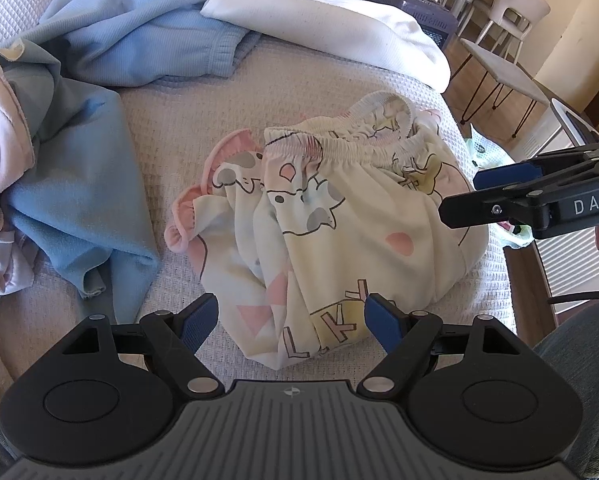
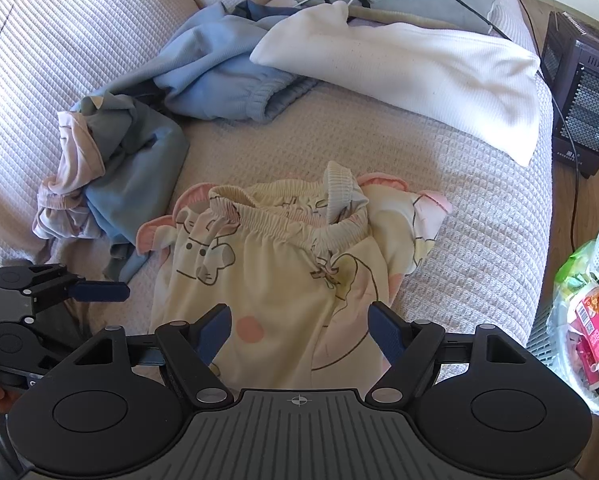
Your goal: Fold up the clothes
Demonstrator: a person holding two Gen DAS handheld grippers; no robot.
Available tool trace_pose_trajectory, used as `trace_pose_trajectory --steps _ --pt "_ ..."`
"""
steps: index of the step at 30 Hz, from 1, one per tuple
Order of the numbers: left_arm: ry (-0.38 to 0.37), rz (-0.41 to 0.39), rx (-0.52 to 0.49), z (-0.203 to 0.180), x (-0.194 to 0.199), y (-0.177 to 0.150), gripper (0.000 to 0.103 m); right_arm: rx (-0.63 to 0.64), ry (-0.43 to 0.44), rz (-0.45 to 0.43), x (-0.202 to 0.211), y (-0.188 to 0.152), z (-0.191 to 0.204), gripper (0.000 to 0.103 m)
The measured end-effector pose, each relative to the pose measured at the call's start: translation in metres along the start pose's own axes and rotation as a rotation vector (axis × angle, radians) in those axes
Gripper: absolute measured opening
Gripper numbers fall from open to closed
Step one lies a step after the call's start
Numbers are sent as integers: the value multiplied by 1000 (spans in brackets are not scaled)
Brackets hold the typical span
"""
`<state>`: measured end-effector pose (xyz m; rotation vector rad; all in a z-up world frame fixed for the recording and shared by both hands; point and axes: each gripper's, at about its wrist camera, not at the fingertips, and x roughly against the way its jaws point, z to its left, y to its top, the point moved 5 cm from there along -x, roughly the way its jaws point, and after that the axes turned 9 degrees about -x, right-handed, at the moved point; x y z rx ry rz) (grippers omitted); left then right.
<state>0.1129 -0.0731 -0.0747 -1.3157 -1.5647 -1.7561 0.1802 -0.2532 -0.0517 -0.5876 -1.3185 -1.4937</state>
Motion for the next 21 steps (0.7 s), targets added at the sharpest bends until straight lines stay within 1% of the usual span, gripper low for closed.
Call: trace_pose_trajectory --steps 21 --pt "4 8 6 1 0 -4 78 -6 6 2 0 0 -1 78"
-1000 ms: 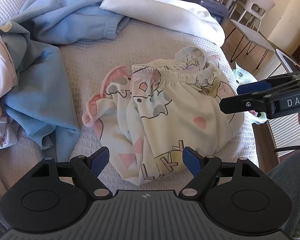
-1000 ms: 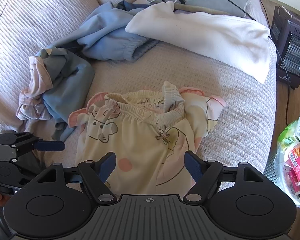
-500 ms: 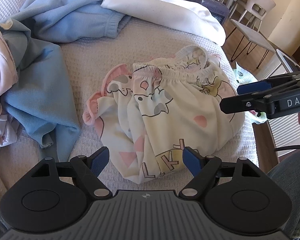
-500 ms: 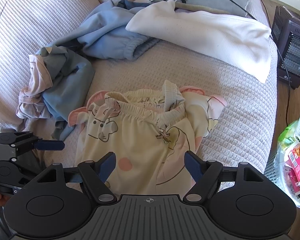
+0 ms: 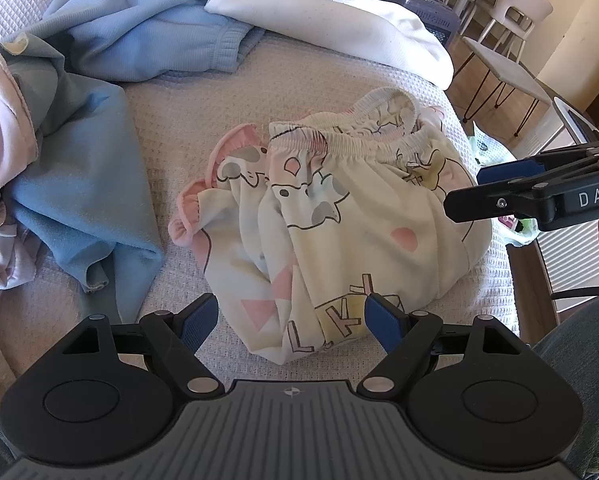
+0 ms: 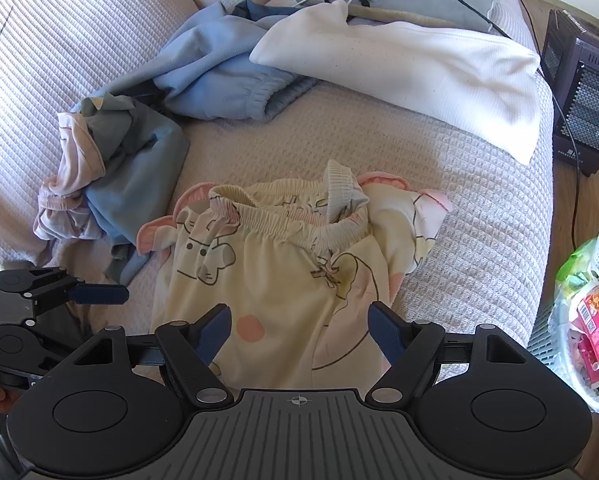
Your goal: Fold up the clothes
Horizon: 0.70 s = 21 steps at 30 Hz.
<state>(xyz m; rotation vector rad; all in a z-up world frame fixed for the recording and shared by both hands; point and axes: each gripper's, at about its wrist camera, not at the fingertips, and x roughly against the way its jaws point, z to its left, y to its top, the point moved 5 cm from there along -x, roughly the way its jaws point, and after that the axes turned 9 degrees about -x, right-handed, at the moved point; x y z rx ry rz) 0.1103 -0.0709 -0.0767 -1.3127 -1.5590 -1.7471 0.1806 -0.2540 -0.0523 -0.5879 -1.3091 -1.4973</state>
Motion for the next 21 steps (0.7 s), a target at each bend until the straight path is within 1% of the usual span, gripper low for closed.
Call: trace_pose_trajectory --steps 21 --pt "1 12 20 3 -4 -4 79 -7 7 12 -2 -1 -2 78"
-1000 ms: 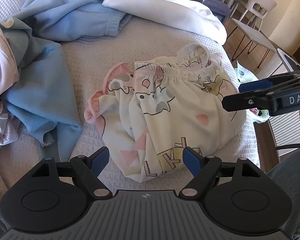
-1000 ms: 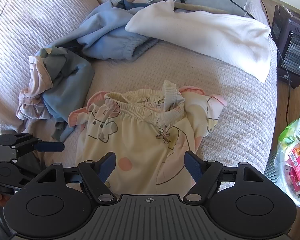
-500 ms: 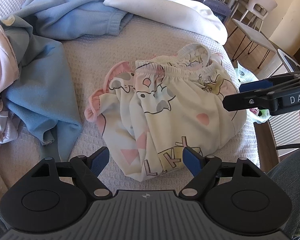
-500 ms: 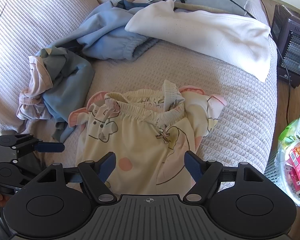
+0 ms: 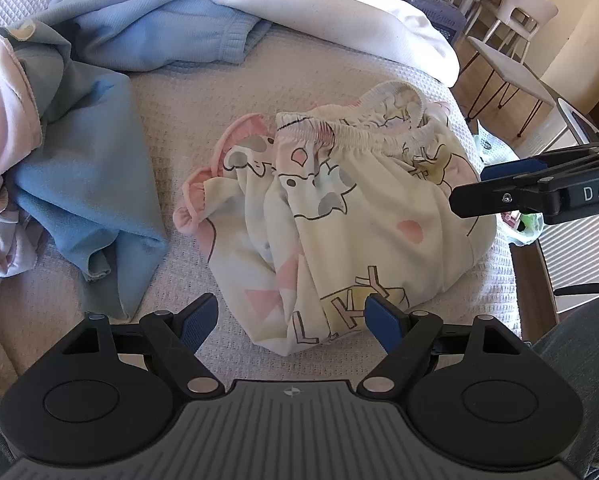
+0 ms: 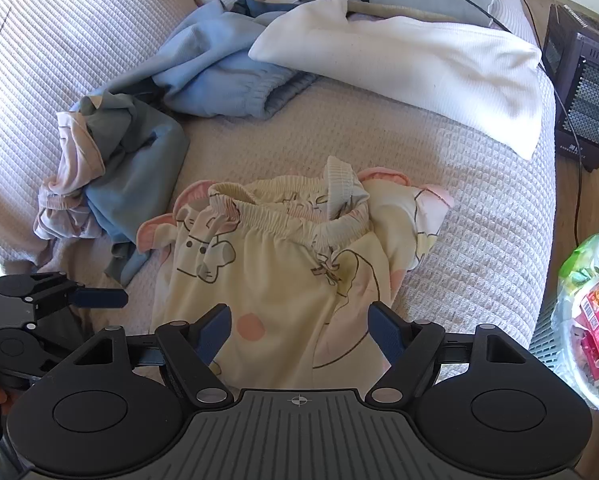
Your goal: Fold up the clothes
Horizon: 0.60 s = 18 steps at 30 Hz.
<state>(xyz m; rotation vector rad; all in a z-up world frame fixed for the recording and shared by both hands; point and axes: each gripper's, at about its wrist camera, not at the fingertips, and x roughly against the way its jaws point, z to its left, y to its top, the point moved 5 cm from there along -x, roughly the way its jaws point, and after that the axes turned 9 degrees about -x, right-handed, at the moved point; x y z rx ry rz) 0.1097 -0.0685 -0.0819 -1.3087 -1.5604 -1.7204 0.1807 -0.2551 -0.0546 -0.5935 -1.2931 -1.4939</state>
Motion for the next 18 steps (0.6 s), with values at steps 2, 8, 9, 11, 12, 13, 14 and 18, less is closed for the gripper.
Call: trace_pose_trajectory --steps 2,8,9,11,12,13,14,18 --pt "-1 -1 1 -1 0 0 79 -2 2 -2 0 0 0 78" --pt "-5 5 9 -3 1 -3 79 -8 7 2 0 0 -1 78" --pt "-8 4 16 -3 1 -3 79 -8 7 3 0 0 0 78" --pt "-10 2 30 -2 3 -4 79 -9 0 -2 1 0 -1 78" --pt "-9 -1 36 -1 4 -3 79 -15 4 -14 4 0 -2 78" --pt "-8 -8 47 2 7 -3 79 -21 8 -27 7 0 -3 78" --pt "-7 -15 58 5 9 -3 79 -28 12 -40 9 -1 -5 78" --pt "5 -13 120 19 11 -5 80 -22 30 -81 17 -1 -17 78"
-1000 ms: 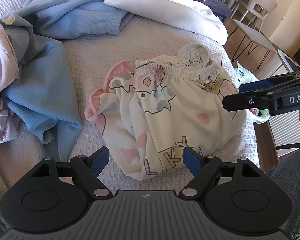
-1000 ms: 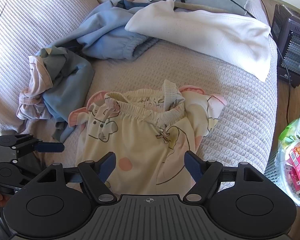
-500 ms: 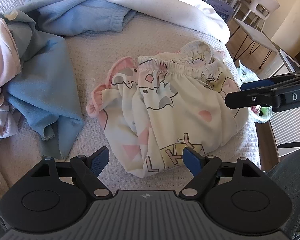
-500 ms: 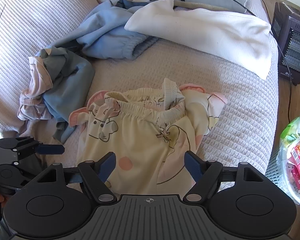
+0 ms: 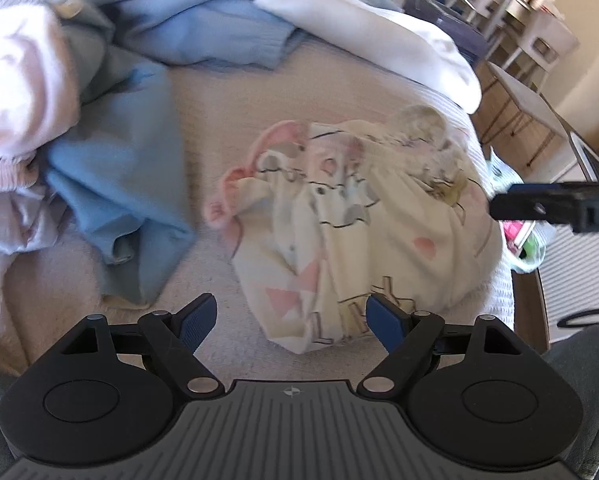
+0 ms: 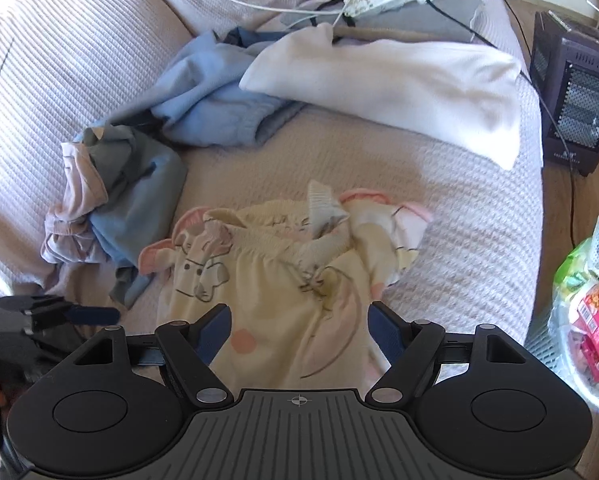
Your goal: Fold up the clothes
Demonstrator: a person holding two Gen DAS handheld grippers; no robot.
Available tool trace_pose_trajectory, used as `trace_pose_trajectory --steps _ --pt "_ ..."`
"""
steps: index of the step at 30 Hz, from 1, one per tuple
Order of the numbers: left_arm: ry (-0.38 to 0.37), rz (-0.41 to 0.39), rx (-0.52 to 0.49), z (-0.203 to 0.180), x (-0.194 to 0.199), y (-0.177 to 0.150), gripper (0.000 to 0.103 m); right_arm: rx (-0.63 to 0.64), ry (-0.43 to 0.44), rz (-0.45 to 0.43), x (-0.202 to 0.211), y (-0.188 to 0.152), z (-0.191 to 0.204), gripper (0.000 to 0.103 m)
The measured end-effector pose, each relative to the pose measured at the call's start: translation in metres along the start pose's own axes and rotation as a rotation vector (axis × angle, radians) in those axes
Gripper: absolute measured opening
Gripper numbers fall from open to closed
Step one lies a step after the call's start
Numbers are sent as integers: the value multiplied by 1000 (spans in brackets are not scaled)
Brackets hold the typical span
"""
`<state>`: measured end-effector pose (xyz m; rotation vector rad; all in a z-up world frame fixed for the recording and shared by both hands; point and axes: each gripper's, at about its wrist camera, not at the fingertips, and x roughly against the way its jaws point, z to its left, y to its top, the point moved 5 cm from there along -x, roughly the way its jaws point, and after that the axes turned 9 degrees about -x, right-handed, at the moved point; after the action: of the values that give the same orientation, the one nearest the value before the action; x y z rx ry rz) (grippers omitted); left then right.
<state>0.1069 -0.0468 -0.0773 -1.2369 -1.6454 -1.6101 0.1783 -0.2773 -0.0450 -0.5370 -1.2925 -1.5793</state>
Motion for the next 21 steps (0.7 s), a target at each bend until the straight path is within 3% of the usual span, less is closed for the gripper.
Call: trace_pose_trajectory --steps 5,7,10,16,21 --pt "0 0 61 12 -8 -2 80 68 -7 1 4 5 -12 78" --pt "-14 -2 86 14 -16 2 80 85 -8 9 3 9 -17 84" --pt "-44 -10 106 12 -31 11 80 68 0 27 -7 13 -26 86" --pt "24 9 92 5 -64 24 80 28 -22 80 -42 18 -38 86" --pt "31 6 78 -1 -71 30 80 41 -53 105 -65 17 -38 86"
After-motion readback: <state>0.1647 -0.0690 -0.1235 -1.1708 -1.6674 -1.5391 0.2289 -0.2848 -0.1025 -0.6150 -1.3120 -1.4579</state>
